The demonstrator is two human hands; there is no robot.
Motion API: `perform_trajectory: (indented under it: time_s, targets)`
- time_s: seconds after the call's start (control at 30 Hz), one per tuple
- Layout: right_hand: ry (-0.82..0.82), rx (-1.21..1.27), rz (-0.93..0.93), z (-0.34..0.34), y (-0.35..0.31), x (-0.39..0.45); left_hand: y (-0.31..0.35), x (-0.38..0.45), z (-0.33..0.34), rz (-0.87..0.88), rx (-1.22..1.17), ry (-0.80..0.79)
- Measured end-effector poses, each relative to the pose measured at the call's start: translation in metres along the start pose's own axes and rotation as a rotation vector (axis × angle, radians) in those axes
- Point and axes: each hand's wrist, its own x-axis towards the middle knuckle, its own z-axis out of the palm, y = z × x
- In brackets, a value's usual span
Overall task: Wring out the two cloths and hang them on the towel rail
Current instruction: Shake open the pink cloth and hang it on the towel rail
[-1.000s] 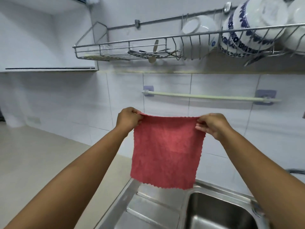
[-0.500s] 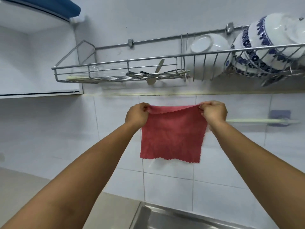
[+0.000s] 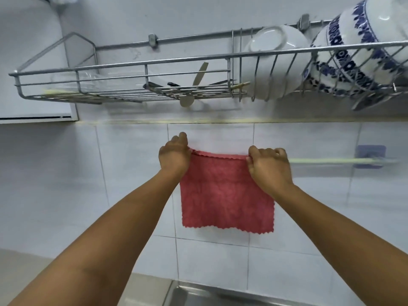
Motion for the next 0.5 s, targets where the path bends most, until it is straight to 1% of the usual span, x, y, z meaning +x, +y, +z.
perform_trajectory:
  time_s: [0.07,0.17,0.3,0.4,0.43,0.5]
  targets:
    - [-0.025,-0.042,0.029,0.002,-0.003,0.001,0.000,0.002,0.004,0.035,0.072,0.020]
    - [-0.102,-0.037,0.089,0.003,-0.009,0.005,0.001,0.003,0.003,0.058,0.152,-0.048]
    - [-0.198,-0.023,0.142,0.000,-0.012,0.013,0.000,0.000,0.002,0.204,0.264,-0.035]
    - [-0.272,-0.036,0.156,-0.003,-0.012,0.019,-0.001,-0.004,0.003,0.226,0.294,-0.172]
    - [-0.272,-0.030,0.167,-0.003,-0.012,0.019,-0.001,-0.005,0.005,0.222,0.294,-0.197]
    - [-0.189,-0.015,0.174,-0.001,-0.011,0.016,0.000,-0.005,0.005,0.198,0.245,-0.170]
